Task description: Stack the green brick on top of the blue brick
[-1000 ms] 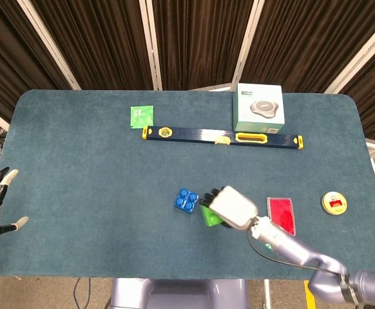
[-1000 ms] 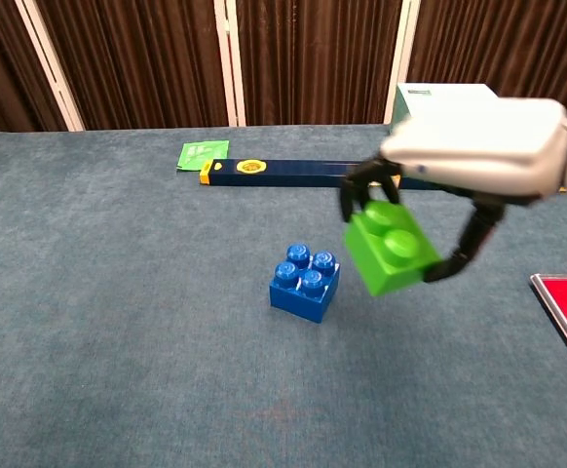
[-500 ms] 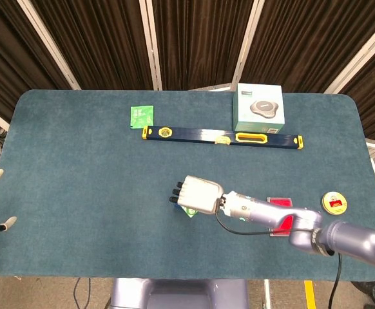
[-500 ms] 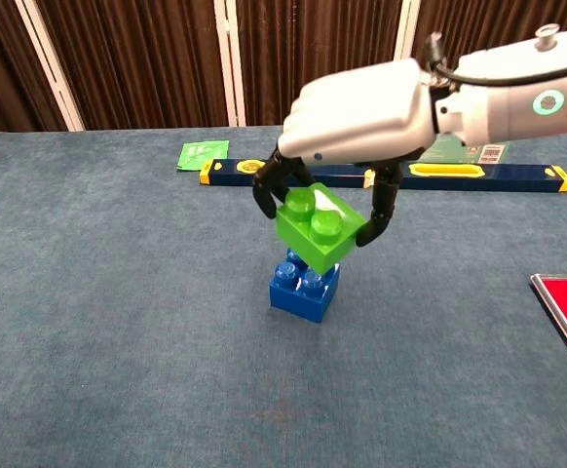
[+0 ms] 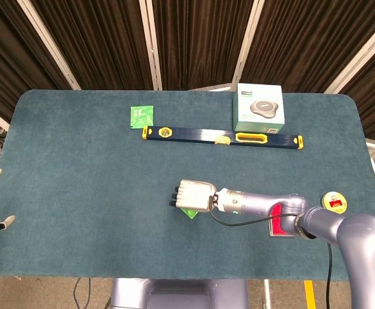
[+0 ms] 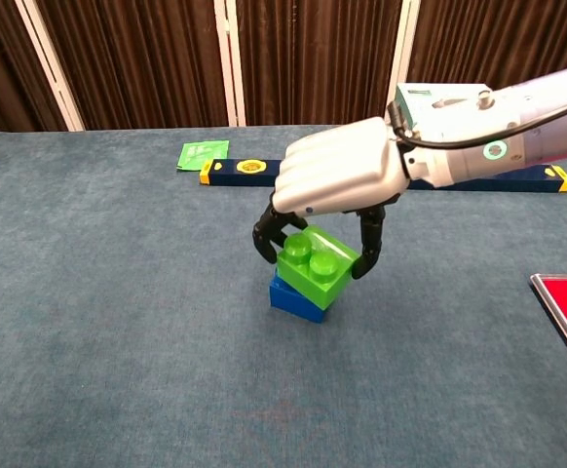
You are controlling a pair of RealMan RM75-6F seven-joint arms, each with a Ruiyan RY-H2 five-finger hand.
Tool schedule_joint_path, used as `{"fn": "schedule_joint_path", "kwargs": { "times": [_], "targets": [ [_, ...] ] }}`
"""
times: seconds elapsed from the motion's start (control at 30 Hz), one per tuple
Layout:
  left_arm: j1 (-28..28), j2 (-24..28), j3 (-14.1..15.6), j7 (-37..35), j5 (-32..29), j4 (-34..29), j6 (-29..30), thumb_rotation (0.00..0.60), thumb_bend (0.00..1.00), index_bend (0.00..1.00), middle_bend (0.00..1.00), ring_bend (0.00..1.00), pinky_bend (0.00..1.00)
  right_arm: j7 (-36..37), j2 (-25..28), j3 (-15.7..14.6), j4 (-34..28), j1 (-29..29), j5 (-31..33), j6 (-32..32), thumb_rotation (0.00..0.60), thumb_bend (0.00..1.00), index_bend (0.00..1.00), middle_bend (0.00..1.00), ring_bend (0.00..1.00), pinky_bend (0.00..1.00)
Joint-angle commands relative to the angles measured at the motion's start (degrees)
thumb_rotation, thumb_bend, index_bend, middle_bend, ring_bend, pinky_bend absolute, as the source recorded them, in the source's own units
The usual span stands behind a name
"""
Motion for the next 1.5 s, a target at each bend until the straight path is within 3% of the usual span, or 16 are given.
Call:
{"fn": "schedule_joint_path", "kwargs": {
  "times": [0.03, 0.57, 0.9, 1.5],
  "targets": [
    [0.0, -0.1, -0.2, 0.1, -0.5, 0.1, -0.2, 0.600, 0.00, 0.00, 0.00, 0.00, 0.00, 1.2, -1.0, -0.8, 1.0, 0.9, -0.2, 0.5, 0.600, 0.70, 0.41, 0.56, 0.44, 0.67],
    [-0.7, -0.8, -0.7, -1.2, -2.1, 2.2, -2.1, 0.600, 0.00, 0.00, 0.00, 0.00, 0.00, 5.0, -3.2, -2.5, 7.0, 4.2, -0.2, 3.7, 0.600, 0.70, 0.41, 0.56, 0.44, 0.67],
    [-1.1, -1.0, -1.1, -0.9, -3.4, 2.6, -2.9, 0.600, 0.00, 0.00, 0.00, 0.00, 0.00, 8.1, -6.0, -5.7, 13.1, 6.0, -1.0, 5.5, 0.600, 0.73, 0.41, 0.56, 0.44, 0.66],
    [-1.3, -1.2, -1.1, -0.2, -4.1, 2.6, -3.4, 0.600, 0.00, 0.00, 0.00, 0.00, 0.00, 9.5, -7.4, -9.0, 16.5, 6.9, -0.5, 8.0, 0.600, 0.74, 0.41, 0.56, 0.44, 0.65]
  ]
}}
